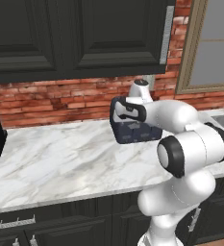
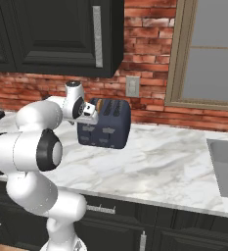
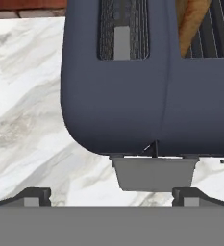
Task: Start the toaster. Once the lever pops up, take the bread to the plate on the dining counter.
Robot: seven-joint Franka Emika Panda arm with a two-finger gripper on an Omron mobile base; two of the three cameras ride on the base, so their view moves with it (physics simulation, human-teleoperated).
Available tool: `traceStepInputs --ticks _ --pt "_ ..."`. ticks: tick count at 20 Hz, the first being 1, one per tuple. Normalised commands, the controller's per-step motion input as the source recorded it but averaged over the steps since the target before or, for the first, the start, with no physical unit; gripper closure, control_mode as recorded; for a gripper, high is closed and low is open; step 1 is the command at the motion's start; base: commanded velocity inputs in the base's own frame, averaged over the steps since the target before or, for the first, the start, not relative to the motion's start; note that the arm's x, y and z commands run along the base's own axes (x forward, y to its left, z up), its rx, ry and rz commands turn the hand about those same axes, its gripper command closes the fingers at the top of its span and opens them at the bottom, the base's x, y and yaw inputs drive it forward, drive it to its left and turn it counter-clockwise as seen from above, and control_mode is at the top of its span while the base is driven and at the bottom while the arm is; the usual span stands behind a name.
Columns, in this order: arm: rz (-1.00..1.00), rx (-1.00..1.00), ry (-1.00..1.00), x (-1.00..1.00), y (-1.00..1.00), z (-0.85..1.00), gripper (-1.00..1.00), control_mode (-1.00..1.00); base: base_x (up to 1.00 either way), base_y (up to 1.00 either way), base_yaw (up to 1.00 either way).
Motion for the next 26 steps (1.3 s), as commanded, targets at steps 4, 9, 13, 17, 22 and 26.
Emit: traceStepInputs --ticks 4,9,13,17,22,26 --pt "0.00 0.00 0.00 0.00 0.00 -0.02 -1.00 -1.00 0.00 0.00 0.00" --pt "0.00 0.00 0.00 0.04 0.00 -0.01 -1.00 -1.00 0.00 0.00 0.00" --pt "0.00 0.00 -0.01 0.08 0.00 -0.14 -1.00 -1.00 0.00 0.00 0.00" --pt "0.00 0.00 -0.11 0.02 0.00 -0.05 -1.00 -1.00 0.00 0.00 0.00" --pt "0.00 0.00 -0.12 0.00 0.00 -0.05 -1.00 -1.00 0.00 0.00 0.00" --pt "0.00 0.00 -0.09 0.00 0.00 -0.07 -1.00 -1.00 0.00 0.00 0.00"
